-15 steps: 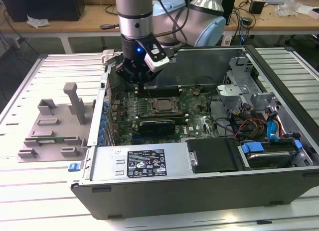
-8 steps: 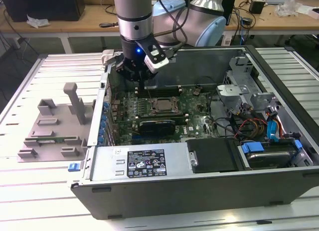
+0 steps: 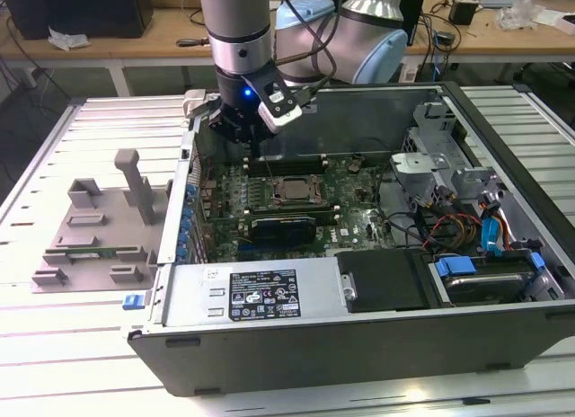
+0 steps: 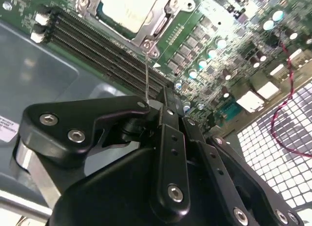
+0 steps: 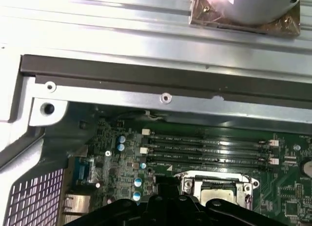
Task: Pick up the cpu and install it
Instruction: 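Install the first cpu locking lever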
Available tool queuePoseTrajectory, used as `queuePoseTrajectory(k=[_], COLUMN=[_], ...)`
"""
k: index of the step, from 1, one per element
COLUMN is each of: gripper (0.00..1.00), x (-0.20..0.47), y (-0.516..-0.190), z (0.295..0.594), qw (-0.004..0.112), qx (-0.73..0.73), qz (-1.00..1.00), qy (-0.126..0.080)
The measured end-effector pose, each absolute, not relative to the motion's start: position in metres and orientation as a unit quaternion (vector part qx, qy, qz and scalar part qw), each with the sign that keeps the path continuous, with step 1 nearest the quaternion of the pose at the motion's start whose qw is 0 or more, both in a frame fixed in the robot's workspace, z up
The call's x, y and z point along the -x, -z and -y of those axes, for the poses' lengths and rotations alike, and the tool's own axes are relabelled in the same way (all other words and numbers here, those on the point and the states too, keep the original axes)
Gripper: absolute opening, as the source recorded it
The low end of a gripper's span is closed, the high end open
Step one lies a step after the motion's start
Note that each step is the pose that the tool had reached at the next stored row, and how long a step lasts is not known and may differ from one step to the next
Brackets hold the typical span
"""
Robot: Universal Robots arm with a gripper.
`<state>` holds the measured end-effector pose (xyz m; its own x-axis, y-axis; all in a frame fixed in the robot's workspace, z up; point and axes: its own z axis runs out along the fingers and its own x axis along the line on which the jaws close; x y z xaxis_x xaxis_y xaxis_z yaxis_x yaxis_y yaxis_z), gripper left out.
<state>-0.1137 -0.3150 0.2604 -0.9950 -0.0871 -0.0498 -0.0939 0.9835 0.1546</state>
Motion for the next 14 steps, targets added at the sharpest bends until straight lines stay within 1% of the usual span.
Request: queuePoseTrajectory(k=[2, 14], gripper=[0.11, 0.11], x=[0.114, 0.078], y=[-0.26, -0.259], z=[0.315, 0.318], qw=[0.022, 0.021], qx=[0.045, 0.043], qz=[-0.995, -0.995], qy=[-0.089, -0.089])
